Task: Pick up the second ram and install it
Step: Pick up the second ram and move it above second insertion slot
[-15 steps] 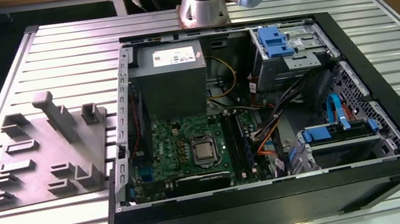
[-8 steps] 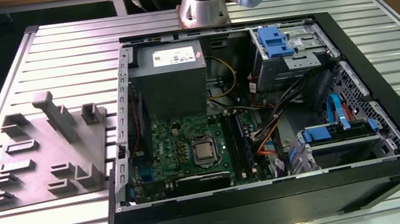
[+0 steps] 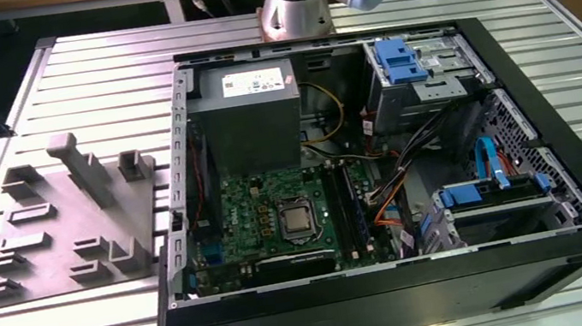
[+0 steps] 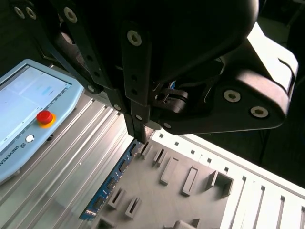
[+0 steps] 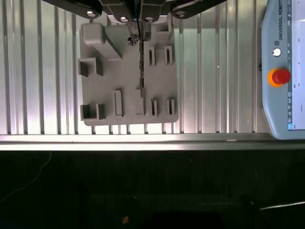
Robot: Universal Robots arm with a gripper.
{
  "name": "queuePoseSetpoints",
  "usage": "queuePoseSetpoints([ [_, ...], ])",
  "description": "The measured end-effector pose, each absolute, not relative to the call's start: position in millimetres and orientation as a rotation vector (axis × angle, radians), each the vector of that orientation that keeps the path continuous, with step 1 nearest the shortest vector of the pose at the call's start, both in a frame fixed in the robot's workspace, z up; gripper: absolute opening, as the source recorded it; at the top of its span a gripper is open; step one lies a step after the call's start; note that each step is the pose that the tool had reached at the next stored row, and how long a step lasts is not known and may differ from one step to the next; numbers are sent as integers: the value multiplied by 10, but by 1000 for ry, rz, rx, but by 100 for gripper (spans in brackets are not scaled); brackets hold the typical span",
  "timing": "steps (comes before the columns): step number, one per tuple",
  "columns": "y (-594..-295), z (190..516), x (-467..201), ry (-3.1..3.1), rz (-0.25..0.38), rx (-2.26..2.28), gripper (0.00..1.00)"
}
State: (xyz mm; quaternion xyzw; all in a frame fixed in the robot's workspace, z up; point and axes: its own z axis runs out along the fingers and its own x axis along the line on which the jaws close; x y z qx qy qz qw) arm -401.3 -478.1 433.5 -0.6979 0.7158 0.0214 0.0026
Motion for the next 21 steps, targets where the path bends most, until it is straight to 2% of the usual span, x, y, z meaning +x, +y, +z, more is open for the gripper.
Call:
queuePoseSetpoints([
  [21, -4781, 4330, -3189, 2246, 69, -2190, 11],
])
